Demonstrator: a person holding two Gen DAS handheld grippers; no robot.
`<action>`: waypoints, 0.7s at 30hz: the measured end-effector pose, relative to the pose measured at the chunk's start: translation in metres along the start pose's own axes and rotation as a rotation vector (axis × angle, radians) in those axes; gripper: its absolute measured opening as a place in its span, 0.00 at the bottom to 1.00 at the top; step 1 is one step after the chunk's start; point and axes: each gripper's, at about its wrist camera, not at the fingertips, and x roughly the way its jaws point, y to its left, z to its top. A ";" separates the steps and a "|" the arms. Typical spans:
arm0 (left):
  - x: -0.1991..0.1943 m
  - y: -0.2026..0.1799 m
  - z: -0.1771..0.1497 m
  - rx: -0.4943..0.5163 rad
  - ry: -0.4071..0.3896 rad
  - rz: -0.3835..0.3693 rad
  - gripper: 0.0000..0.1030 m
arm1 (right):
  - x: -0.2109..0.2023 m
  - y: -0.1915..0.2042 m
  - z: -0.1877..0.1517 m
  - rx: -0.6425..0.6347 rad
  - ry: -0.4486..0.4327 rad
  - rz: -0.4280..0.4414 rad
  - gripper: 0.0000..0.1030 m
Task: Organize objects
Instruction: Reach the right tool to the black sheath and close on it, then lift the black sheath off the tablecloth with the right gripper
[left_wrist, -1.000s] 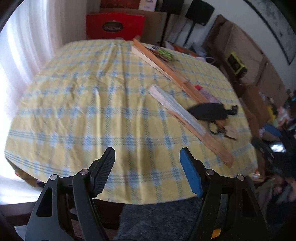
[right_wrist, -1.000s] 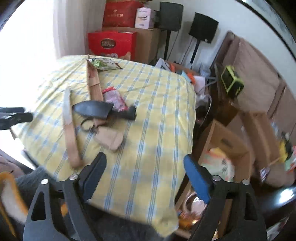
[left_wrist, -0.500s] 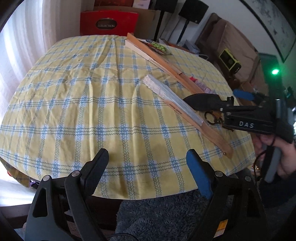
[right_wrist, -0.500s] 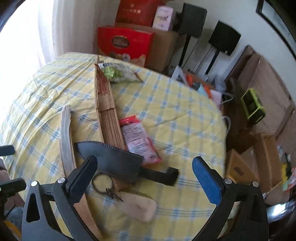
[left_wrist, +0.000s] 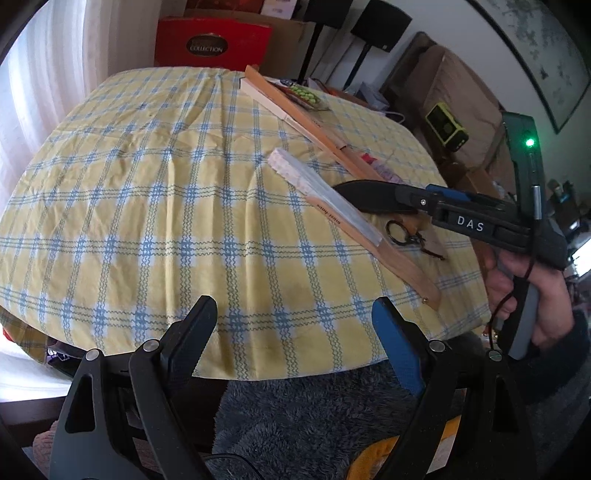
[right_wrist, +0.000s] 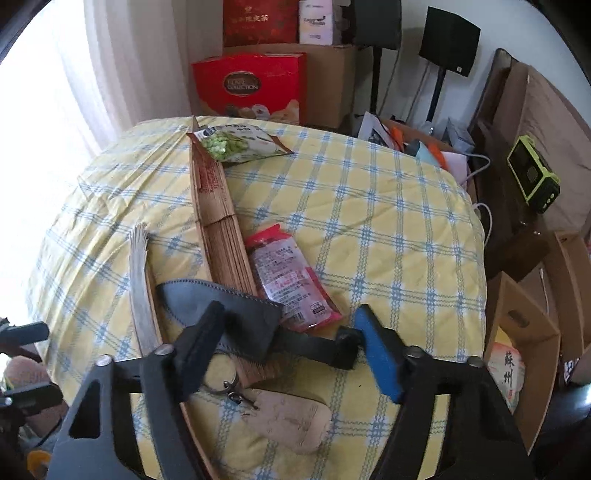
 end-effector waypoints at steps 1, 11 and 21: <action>-0.001 -0.001 0.000 0.001 -0.004 0.002 0.82 | -0.002 -0.001 0.000 0.003 -0.003 0.008 0.53; -0.007 -0.004 0.002 -0.003 -0.018 0.004 0.82 | -0.040 -0.007 -0.012 -0.038 -0.008 0.052 0.14; -0.009 -0.008 0.000 0.004 -0.021 -0.011 0.82 | -0.080 -0.050 -0.051 0.006 0.039 -0.031 0.15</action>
